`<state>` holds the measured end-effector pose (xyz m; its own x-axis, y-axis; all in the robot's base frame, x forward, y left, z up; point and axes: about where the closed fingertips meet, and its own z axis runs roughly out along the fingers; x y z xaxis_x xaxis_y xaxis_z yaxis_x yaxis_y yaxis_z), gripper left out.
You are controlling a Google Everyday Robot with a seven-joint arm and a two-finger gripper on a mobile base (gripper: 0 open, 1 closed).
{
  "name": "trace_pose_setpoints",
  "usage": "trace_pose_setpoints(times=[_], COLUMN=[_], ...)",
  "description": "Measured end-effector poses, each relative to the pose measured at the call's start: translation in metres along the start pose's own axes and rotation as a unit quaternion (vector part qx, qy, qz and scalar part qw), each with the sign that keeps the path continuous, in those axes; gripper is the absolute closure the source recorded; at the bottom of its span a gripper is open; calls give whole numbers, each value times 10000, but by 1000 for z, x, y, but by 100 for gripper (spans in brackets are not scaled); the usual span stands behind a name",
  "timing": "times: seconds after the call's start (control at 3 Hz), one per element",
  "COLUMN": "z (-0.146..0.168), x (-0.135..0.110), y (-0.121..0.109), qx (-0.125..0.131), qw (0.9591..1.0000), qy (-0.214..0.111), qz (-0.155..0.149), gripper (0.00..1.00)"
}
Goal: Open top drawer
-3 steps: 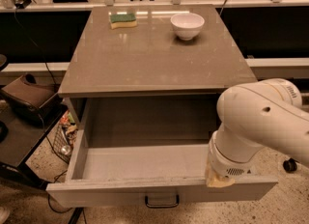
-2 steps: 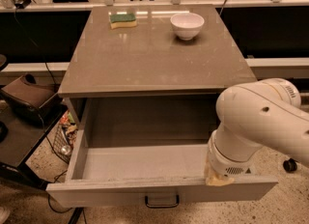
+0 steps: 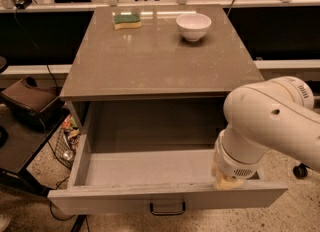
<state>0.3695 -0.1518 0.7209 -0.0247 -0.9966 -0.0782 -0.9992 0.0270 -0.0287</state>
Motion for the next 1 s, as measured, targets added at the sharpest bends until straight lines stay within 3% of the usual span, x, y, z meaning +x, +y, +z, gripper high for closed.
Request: trace_pose_setpoints(times=[0.33, 0.67, 1.0], z=[-17, -18, 17], x=[-1, -1, 2], y=[-31, -62, -70], qx=[338, 470, 250], qw=[9992, 9984, 9984], qy=[104, -55, -424], qz=[-209, -303, -269], gripper=[73, 96, 100])
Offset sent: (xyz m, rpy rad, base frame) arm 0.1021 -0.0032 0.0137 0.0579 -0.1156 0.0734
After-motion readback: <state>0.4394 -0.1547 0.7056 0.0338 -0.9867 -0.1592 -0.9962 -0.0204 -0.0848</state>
